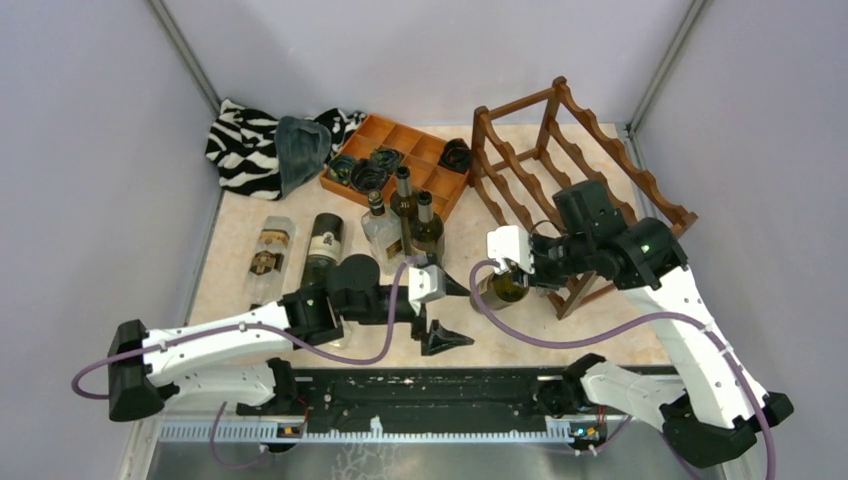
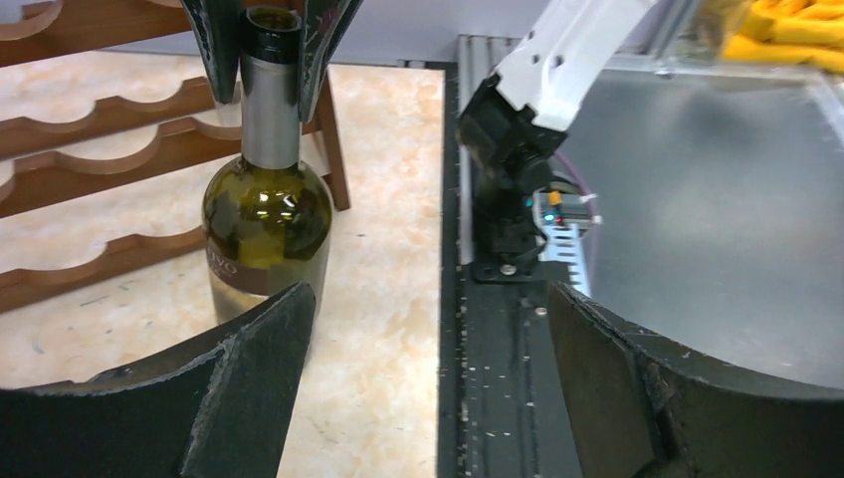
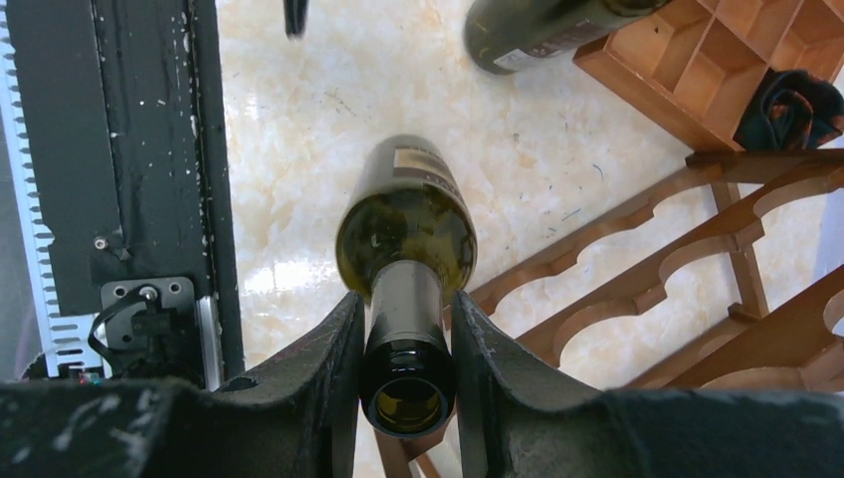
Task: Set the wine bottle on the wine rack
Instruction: Adjust the wine bottle at the center of the board.
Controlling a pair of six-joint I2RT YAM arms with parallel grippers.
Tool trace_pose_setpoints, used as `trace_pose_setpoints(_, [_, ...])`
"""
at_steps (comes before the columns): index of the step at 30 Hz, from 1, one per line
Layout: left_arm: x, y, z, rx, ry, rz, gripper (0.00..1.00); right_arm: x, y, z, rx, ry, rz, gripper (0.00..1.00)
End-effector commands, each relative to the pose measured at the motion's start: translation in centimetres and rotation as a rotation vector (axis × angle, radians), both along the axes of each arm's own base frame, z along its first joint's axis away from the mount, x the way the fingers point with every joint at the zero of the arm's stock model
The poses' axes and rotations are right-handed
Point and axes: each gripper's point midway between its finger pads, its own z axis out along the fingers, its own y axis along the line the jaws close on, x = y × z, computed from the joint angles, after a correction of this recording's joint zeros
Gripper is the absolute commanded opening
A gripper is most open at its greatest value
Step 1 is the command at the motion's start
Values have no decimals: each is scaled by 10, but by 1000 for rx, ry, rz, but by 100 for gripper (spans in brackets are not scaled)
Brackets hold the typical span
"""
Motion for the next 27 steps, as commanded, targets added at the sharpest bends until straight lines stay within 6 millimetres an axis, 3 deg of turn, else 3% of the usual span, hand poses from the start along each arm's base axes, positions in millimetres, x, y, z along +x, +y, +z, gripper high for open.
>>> trace_pose_setpoints(1, [27, -16, 2, -52, -152, 130, 92, 6, 17, 20, 74, -17, 48, 0])
trace_pose_setpoints(6, [39, -32, -4, -72, -174, 192, 92, 10, 27, 20, 94, 22, 66, 0])
trace_pose_setpoints(17, [77, -43, -9, -137, -135, 399, 91, 19, 57, 32, 169, 100, 125, 0])
trace_pose_setpoints(24, [93, -49, -18, -159, -103, 485, 81, 20, 72, 32, 212, 140, 138, 0])
trace_pose_setpoints(27, [98, -51, -15, -185, -110, 511, 76, 17, 76, 33, 235, 165, 144, 6])
